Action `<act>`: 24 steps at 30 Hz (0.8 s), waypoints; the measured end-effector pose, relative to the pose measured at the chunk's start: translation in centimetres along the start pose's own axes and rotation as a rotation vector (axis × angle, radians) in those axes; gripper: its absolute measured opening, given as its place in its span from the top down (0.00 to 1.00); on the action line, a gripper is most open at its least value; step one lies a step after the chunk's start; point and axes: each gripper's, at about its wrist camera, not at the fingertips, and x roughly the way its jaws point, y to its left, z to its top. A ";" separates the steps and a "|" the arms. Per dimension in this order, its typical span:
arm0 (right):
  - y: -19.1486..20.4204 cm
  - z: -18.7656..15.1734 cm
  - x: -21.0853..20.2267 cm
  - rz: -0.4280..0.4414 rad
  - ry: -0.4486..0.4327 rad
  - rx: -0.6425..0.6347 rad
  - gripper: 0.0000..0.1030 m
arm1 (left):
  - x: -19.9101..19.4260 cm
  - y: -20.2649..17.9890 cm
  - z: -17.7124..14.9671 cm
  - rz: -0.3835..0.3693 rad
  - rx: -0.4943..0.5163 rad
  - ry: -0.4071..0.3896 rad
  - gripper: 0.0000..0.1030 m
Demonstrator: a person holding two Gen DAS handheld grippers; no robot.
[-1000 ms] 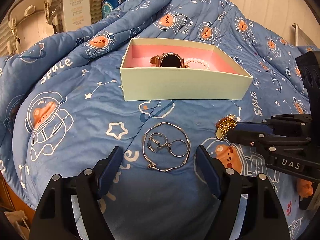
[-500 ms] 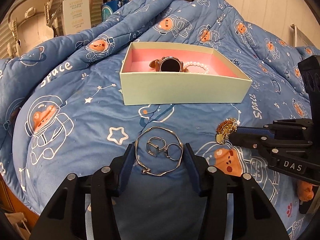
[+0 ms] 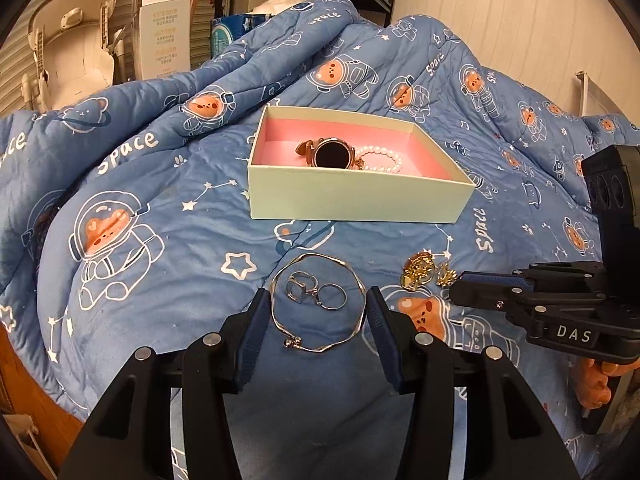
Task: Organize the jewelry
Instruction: 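Grasp the silver bangle with the left gripper and lift it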
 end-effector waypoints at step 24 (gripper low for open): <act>1.5 4.7 -3.6 0.038 -0.106 -0.063 0.87 | -1.6 -1.5 5.1 -0.067 0.036 -0.084 0.53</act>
